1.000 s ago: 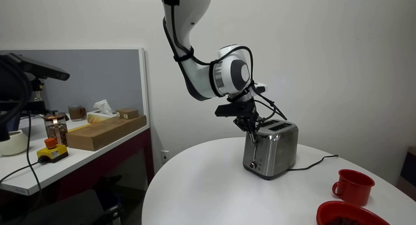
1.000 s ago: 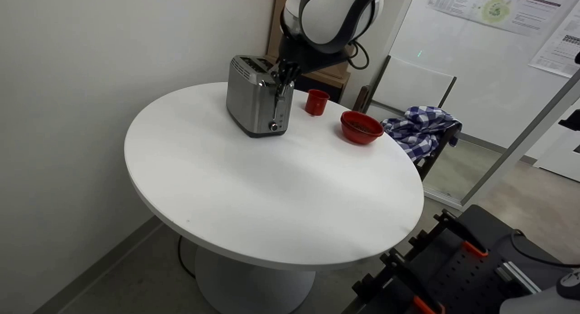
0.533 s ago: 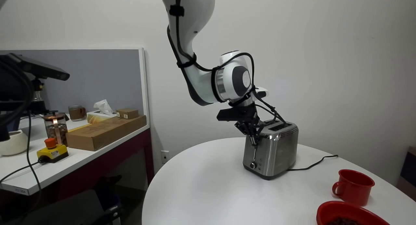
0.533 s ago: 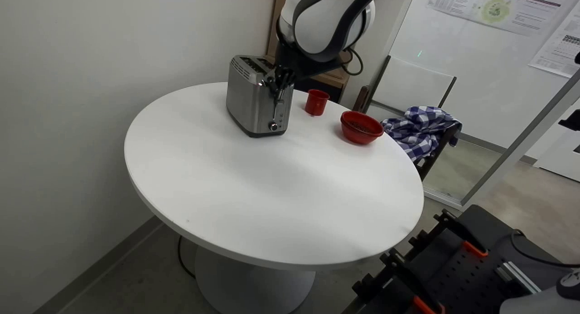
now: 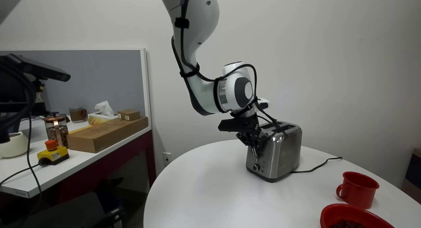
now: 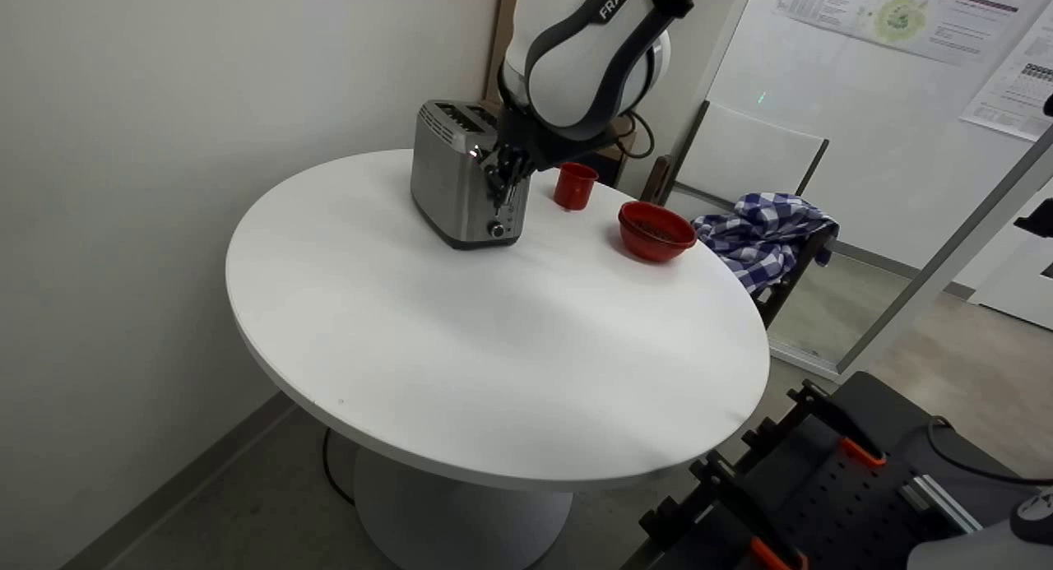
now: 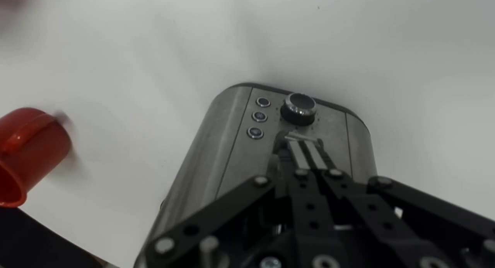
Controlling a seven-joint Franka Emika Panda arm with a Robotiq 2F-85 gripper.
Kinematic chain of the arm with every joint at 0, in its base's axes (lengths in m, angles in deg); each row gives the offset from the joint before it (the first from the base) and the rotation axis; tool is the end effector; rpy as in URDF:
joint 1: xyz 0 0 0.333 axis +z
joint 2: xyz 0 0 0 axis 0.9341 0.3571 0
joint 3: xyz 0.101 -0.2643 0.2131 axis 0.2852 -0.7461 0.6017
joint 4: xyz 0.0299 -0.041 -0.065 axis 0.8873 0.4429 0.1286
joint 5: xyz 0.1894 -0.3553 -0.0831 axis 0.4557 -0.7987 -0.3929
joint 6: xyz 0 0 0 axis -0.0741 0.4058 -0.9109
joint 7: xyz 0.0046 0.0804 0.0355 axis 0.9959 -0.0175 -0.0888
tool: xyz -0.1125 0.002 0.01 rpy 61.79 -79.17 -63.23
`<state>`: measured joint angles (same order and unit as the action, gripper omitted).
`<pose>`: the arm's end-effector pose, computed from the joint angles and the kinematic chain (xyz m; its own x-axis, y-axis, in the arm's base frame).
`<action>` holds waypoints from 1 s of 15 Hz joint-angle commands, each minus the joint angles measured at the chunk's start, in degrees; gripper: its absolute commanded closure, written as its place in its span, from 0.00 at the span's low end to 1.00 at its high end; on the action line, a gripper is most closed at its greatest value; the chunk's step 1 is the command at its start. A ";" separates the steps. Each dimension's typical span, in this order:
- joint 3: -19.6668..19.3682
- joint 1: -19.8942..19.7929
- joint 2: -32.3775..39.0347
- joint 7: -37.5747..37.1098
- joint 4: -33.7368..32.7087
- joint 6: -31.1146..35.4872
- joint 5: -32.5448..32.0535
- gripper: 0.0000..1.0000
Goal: Push the lever of the toaster down
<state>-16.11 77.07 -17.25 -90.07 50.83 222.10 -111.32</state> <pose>0.6719 0.0368 0.1911 0.9511 0.1664 0.2602 0.1139 -0.9720 0.2054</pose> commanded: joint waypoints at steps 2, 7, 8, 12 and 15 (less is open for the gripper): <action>-0.64 1.11 4.74 1.84 -1.52 1.40 2.79 1.00; 0.34 0.33 5.97 3.38 -2.20 0.18 5.98 1.00; 0.24 0.32 6.03 3.58 -2.44 0.08 6.54 1.00; 1.46 -0.54 4.28 2.89 -2.71 -0.81 11.02 1.00; 7.08 -4.46 0.63 3.78 -2.01 -5.32 19.55 0.72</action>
<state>-14.20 76.32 -15.30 -87.98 50.14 220.92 -98.78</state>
